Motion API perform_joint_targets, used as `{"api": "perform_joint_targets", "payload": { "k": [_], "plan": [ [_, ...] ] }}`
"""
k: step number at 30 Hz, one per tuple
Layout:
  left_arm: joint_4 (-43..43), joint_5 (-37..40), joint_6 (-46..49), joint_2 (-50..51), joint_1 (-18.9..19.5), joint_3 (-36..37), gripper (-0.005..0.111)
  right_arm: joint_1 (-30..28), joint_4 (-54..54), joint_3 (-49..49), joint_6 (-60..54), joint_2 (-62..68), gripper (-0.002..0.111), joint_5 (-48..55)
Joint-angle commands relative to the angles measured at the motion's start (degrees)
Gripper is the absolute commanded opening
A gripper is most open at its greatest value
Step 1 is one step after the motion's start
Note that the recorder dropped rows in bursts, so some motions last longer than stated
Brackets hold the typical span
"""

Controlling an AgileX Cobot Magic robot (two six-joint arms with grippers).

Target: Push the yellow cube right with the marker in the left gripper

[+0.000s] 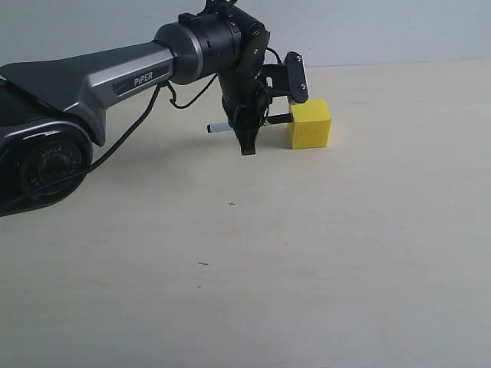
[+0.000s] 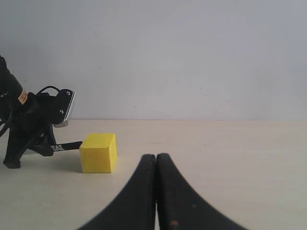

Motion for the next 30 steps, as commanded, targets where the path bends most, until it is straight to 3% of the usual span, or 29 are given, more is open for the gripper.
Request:
{"api": "perform_joint_targets", "payload": {
  "k": [1,6,14,30],
  "plan": [
    [4.29,0.32,-0.73,-0.51,0.62,-0.38,0.0,0.05,-0.08,0.26,-0.03,-0.27,0.0,-0.28],
    [3.27,3.92,1.0,-0.75,0.76,-0.38,0.0,0.05,-0.08,0.26,-0.03,-0.27,0.0,-0.28],
    [-8.74,8.89,1.81,-2.06,3.08,-0.38,0.0,0.05,-0.08,0.26,-0.03,-0.27,0.0,-0.28],
    [-5.33,14.12,-10.83,-7.91,0.33,1.52,0.0,0.05,-0.08,0.26,-0.03,-0.27,0.0,-0.28]
  ]
}}
